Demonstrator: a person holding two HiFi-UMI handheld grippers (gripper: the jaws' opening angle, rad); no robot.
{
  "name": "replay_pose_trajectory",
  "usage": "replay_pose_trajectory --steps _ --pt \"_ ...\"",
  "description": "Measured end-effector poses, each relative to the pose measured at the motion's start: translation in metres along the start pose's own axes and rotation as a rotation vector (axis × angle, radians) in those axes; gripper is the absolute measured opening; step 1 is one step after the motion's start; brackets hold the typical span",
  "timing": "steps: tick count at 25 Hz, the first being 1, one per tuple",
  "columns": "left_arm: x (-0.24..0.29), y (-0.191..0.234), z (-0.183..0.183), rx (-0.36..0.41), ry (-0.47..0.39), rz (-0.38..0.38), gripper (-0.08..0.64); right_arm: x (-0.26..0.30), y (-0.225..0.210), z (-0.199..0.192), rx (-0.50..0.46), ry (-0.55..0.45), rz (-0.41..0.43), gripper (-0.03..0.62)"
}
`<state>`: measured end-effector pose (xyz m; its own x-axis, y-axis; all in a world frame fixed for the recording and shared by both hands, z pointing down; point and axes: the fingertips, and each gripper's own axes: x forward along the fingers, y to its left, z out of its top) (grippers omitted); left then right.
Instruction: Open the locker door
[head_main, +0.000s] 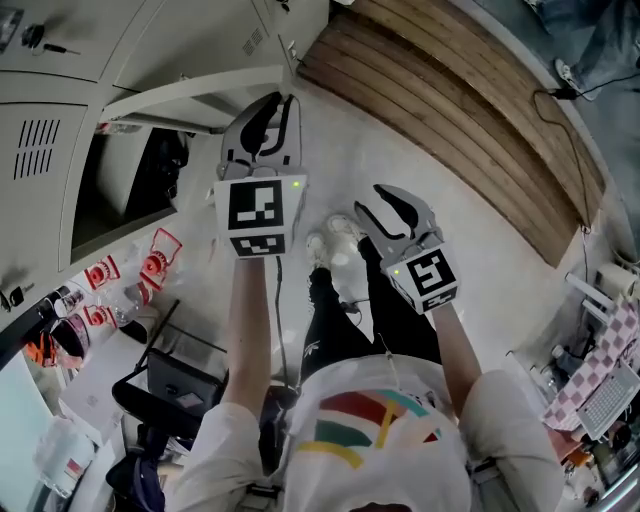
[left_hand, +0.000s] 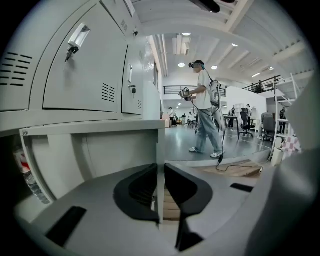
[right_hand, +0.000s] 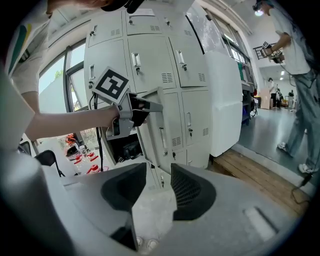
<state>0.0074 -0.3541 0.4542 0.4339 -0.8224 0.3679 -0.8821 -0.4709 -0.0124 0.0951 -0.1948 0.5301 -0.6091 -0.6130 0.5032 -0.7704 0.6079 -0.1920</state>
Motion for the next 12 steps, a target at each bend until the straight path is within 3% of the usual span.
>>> replay_pose_trajectory --steps 12 --pt "0.0027 -0.0017 0.0013 0.004 -0.011 0.006 0.055 -0.0039 0.0009 -0.0012 0.004 0.000 0.000 0.146"
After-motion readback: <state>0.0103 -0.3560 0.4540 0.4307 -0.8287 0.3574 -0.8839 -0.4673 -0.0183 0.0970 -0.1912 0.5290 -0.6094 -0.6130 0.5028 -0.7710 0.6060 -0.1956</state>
